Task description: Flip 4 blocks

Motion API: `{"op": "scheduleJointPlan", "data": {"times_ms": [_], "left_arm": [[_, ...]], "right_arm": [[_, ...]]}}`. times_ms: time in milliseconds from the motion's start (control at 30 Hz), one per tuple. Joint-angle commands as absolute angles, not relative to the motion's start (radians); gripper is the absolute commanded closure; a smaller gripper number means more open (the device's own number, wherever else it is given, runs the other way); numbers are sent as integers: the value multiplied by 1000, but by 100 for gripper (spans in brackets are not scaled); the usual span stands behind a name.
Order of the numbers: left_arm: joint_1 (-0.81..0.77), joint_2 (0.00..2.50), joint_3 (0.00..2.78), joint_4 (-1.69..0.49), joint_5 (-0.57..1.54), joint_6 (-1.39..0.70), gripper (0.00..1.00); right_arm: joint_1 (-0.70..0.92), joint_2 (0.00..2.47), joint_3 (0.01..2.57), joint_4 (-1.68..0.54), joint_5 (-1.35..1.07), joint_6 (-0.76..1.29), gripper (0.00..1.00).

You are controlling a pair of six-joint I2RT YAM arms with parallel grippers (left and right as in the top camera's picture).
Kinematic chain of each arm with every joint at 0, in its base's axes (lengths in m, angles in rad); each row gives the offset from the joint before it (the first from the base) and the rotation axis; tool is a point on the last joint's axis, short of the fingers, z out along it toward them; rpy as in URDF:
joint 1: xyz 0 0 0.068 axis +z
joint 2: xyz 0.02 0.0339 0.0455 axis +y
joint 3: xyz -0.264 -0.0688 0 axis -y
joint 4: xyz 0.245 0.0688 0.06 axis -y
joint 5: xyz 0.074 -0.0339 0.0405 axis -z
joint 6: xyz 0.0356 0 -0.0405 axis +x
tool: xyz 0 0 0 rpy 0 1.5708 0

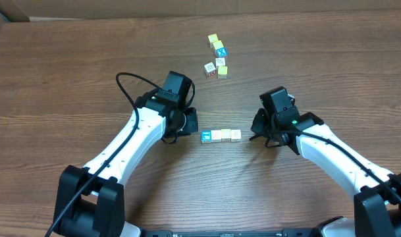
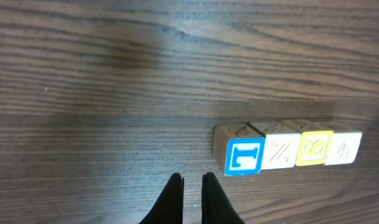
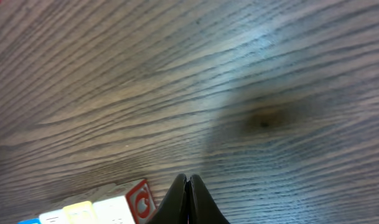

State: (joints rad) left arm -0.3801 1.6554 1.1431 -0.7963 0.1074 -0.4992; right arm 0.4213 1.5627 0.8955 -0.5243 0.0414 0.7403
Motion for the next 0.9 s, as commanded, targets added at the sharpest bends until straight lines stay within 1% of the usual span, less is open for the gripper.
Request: {"op": "scheduleJointPlan", "data": {"times_ms": [0, 867], "left_arm": [[-387, 1664, 1134, -786, 94, -510, 96], [-388, 1664, 1134, -766, 71, -510, 96]], "right_arm": [[424, 1568, 889, -521, 62, 760, 96], [424, 1620, 889, -508, 66, 759, 95]]}}
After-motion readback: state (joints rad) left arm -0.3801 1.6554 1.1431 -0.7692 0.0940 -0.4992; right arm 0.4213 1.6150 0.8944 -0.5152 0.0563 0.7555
